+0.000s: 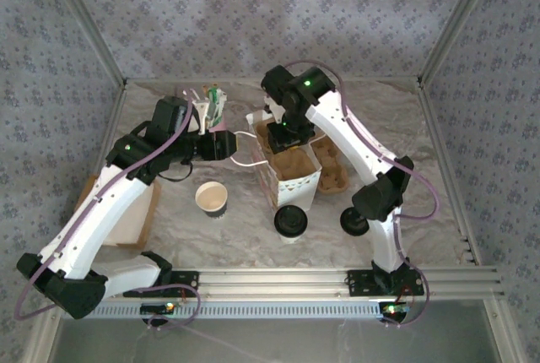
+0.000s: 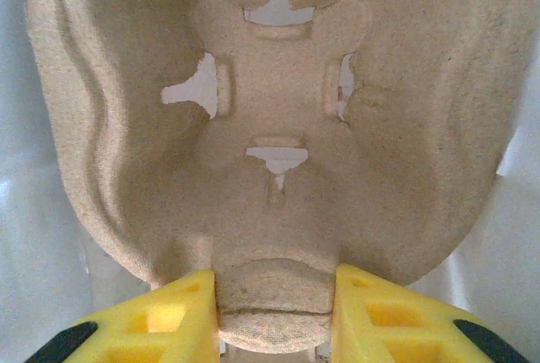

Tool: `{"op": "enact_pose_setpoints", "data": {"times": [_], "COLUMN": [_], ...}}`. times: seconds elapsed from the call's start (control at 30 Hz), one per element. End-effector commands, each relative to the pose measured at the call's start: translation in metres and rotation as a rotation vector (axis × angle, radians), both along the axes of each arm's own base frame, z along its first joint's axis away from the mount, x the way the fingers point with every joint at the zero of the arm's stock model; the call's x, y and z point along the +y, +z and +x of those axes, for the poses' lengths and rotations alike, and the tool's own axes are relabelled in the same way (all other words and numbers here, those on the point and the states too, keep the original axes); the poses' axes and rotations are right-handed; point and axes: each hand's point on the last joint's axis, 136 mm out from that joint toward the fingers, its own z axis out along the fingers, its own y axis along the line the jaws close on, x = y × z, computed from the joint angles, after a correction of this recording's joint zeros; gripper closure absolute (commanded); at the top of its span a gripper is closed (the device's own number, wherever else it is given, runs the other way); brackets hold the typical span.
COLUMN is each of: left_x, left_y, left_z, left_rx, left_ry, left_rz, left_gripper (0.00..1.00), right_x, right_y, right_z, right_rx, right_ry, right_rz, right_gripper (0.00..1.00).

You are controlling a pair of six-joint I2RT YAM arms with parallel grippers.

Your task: Pack the takeout coffee

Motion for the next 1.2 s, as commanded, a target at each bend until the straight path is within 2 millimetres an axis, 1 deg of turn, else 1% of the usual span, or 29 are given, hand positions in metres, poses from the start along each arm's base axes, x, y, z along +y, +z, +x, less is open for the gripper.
{"op": "enact_pose_setpoints", "data": {"times": [0.0, 0.17, 0.53, 0.8, 1.03, 1.17], "left_x": [-0.001, -0.001, -0.002, -0.003, -0.004, -0.005], "left_y": [0.004, 0.004, 0.001, 0.000, -0.003, -0.004], "left_z": [0.002, 0.002, 0.003, 0.003, 0.002, 0.002], "left_rx": [-0.005, -0.006, 0.000, 0.003, 0.009, 0.012], "left_ry": [0.001, 0.001, -0.001, -0.007, -0.012, -0.013], "left_rz": [-0.021, -0.020, -0.019, -0.021, -0.022, -0.022], "left_gripper": [0.38, 0.38, 0.39, 0.48, 0.60, 0.65], "right_x": [-0.004, -0.002, -0.001, -0.001, 0.001, 0.002], "right_y": [-0.002, -0.006, -0.016, -0.023, -0.029, -0.033], "right_z": [-0.001, 0.000, -0.005, -0.007, -0.007, -0.008], "right_rx": [-0.002, -0.026, -0.030, -0.025, -0.017, -0.011], "right_ry": [-0.003, 0.006, 0.017, 0.022, 0.022, 0.022], "right_rz": [-0.048, -0.083, -0.153, -0.189, -0.194, -0.201], "right_gripper": [0.65, 0.65, 0.65, 0.65, 0.65, 0.65]}}
